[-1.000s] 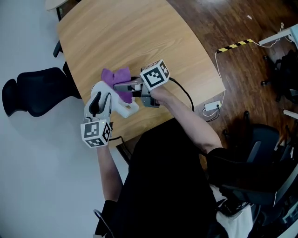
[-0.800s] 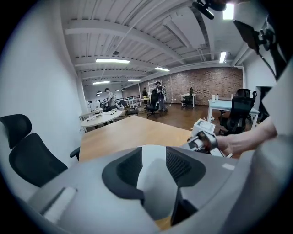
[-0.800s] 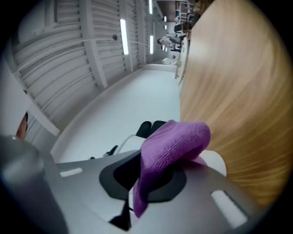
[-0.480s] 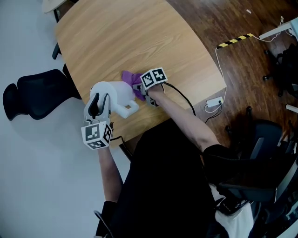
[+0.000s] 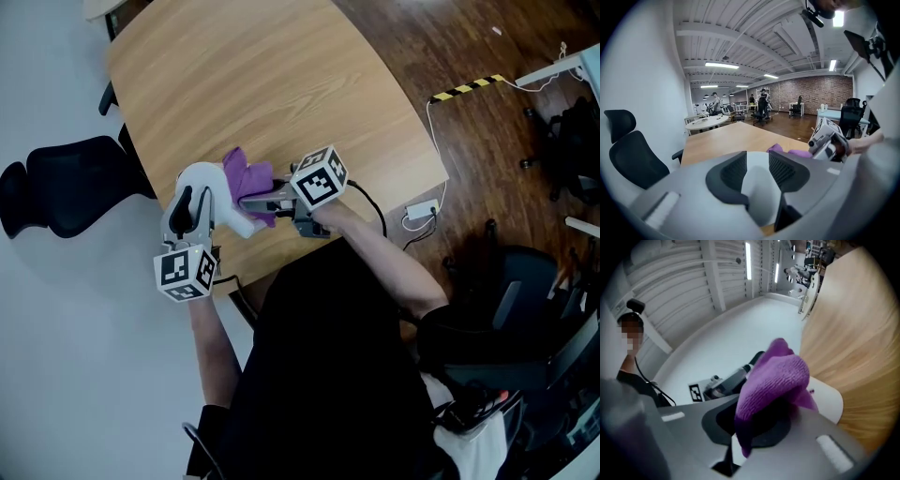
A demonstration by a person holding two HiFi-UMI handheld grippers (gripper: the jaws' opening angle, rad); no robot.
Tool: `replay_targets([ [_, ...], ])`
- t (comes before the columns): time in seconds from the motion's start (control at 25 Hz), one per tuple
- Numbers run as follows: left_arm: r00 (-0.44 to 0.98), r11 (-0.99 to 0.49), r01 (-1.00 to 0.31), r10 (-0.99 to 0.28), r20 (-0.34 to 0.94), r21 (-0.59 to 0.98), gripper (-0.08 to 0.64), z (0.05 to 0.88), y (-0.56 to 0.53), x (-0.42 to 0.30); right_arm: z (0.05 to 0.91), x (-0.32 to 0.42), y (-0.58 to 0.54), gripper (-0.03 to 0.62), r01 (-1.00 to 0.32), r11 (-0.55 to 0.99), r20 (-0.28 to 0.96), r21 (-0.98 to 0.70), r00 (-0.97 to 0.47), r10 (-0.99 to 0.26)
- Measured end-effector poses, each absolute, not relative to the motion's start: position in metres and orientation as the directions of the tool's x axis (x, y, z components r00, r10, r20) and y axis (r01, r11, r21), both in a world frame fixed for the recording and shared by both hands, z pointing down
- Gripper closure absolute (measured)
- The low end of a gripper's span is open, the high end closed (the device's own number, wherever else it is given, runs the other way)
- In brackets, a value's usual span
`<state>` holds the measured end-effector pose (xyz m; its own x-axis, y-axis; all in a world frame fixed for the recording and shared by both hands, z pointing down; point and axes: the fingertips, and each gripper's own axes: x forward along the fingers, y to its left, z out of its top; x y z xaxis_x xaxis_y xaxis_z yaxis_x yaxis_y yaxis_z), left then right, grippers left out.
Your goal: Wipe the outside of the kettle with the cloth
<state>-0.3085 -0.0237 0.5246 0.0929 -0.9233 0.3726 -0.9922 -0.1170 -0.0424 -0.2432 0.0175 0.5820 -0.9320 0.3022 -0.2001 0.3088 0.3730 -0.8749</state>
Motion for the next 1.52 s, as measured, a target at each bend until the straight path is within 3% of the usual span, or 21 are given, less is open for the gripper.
replay_targets([
  [0.12,0.093,-0.12,-0.992,-0.923,0.373,-0.049,0.324,0.524,-0.025,-0.307,0.648,-0.254,0.022,0.57,0.183,0.309,-0.086,-0.933,-0.949,0.304],
  [0.32,0.091,-0.123,-0.991,-0.923,0.374,-0.061,0.324,0.528,-0.024,-0.308,0.786,-0.257,0.022,0.571,-0.226,0.266,0.305,-0.937,-0.902,0.305],
  [0.4,0.089,-0.122,-0.99,-0.923,0.374,-0.066,0.324,0.529,-0.022,-0.306,0.805,-0.254,0.022,0.571,-0.292,0.24,0.357,-0.926,-0.886,0.297],
  [0.52,0.09,-0.121,-0.991,-0.925,0.369,-0.062,0.327,0.526,-0.021,-0.305,0.751,-0.247,0.016,0.57,-0.149,0.28,0.226,-0.949,-0.936,0.27],
  [0.68,0.086,-0.122,-0.99,-0.926,0.367,-0.075,0.328,0.524,-0.024,-0.311,0.594,-0.233,0.007,0.571,0.326,0.377,-0.229,-0.867,-0.932,0.28],
  [0.72,0.083,-0.12,-0.99,-0.926,0.368,-0.079,0.328,0.525,-0.023,-0.314,0.571,-0.234,0.012,0.571,0.385,0.392,-0.272,-0.835,-0.91,0.314],
  [0.8,0.077,-0.117,-0.989,-0.926,0.369,-0.086,0.327,0.528,-0.021,-0.315,0.569,-0.244,0.026,0.571,0.396,0.417,-0.233,-0.819,-0.892,0.388],
  [0.96,0.076,-0.121,-0.988,-0.926,0.37,-0.099,0.327,0.524,-0.023,-0.308,0.653,-0.257,0.027,0.57,0.242,0.35,-0.084,-0.905,-0.908,0.411],
  [1.2,0.068,-0.133,-0.98,-0.922,0.38,-0.147,0.327,0.51,-0.016,-0.298,0.79,-0.25,0.03,0.571,-0.222,0.208,0.285,-0.953,-0.89,0.356],
  [1.4,0.08,-0.143,-0.979,-0.925,0.371,-0.145,0.327,0.494,-0.017,-0.302,0.793,-0.249,0.024,0.57,-0.329,0.204,0.383,-0.922,-0.853,0.353],
  [1.52,0.092,-0.118,-0.991,-0.949,0.303,-0.067,0.317,0.461,-0.001,-0.311,0.772,-0.238,0.008,0.569,-0.35,0.255,0.417,-0.901,-0.862,0.288],
])
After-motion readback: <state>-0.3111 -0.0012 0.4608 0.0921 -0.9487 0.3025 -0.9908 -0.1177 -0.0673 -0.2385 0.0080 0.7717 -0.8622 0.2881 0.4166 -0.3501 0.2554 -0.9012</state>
